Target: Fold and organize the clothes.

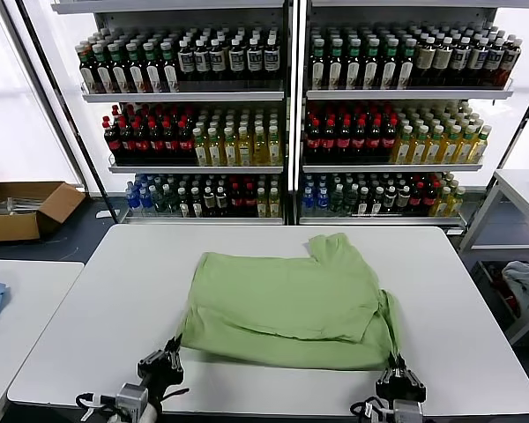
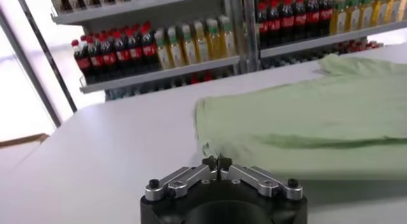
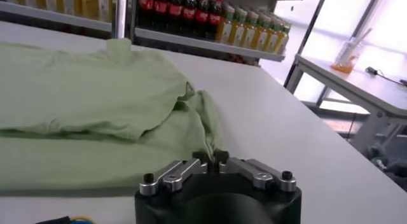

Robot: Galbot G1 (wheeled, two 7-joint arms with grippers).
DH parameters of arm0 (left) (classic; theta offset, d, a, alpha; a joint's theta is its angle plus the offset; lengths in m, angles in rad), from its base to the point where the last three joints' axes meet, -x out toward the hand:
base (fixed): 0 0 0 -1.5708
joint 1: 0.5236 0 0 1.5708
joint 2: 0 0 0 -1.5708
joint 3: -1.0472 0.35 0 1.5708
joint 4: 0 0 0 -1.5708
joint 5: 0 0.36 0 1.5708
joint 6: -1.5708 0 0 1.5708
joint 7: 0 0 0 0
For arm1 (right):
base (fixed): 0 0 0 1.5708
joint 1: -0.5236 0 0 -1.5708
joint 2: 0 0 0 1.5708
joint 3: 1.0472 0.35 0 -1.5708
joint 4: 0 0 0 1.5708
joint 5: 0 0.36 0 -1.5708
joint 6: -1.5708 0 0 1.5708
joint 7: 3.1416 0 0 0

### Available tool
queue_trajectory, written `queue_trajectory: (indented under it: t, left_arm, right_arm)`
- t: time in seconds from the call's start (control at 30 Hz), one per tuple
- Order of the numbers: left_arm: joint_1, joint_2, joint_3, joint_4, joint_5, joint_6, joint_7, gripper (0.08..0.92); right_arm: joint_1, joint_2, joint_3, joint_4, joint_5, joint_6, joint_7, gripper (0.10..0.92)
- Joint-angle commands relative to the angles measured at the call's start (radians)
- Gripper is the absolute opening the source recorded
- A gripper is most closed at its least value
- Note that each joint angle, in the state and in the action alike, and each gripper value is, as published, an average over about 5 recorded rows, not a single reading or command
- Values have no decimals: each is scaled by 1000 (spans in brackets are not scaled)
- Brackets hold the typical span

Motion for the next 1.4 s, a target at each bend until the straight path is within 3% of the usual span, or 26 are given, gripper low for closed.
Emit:
queue_trajectory:
  t: [0.03,0.47,0.57,0.77,1.23,1.4]
  left_arm:
    - [107,-38,7,-98,11,-7,-11,173]
    - [-80,-63,8,-22,-3,18,-10,545]
    - [-121,-61,8,4,-20,31,-10,632]
    - [-168,-61,19,52,-34,38,-8,790]
    - [-220,-41,25,107,-56,47,-5,823]
    - [-300,-23,32,137,-78,77,-6,823]
  right_arm:
    - [-61,1,-13,29,-73,46,-4,409]
    - [139,12,-8,-124,-112,-24,-65,773]
    - [176,14,-8,-153,-115,-44,-71,814]
    - [257,31,-14,-197,-117,-78,-73,822]
    - [417,62,-45,-258,-110,-142,-73,823]
    - [502,72,-51,-310,-72,-147,-69,823]
